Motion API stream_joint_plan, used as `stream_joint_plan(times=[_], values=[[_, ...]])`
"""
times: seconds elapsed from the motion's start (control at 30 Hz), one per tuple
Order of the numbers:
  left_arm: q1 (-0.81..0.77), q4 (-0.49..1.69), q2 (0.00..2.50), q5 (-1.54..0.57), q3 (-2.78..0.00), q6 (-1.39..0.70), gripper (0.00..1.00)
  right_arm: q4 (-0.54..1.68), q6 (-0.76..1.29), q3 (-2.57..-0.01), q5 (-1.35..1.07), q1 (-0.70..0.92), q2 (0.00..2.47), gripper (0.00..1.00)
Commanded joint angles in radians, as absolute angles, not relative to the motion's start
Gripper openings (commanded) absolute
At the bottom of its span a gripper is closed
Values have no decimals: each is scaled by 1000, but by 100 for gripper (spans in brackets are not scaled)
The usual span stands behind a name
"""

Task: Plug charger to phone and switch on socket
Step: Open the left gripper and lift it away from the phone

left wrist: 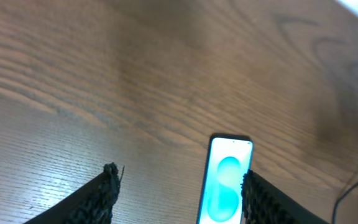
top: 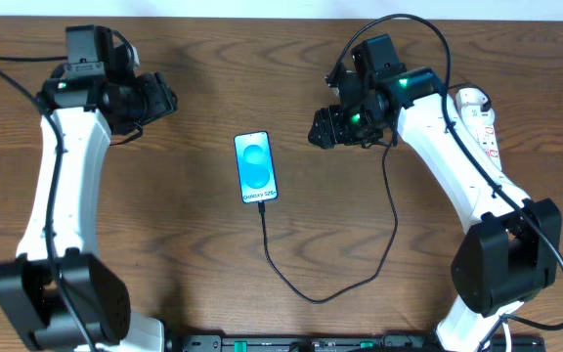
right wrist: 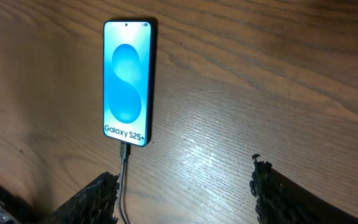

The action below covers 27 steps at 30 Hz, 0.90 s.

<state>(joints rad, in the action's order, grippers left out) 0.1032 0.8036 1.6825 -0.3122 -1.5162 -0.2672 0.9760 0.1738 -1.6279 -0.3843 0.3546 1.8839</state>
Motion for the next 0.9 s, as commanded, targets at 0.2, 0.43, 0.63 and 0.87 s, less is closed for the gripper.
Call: stream_joint_plan(times=[0.2, 0.43, 0.63, 0.87], values=[[106, 822, 1631, -300, -1524, -259, 68, 977, 160, -1640, -373, 362, 1882, 66], [106, 823, 1631, -301, -1522, -259, 98, 942, 160, -1640, -380, 362, 1881, 48], [106, 823, 1632, -301, -1522, -259, 98, 938, 160, -1640, -379, 353, 1881, 41], [106, 823, 1631, -301, -1522, -259, 98, 962, 160, -1640, -379, 334, 1881, 40]])
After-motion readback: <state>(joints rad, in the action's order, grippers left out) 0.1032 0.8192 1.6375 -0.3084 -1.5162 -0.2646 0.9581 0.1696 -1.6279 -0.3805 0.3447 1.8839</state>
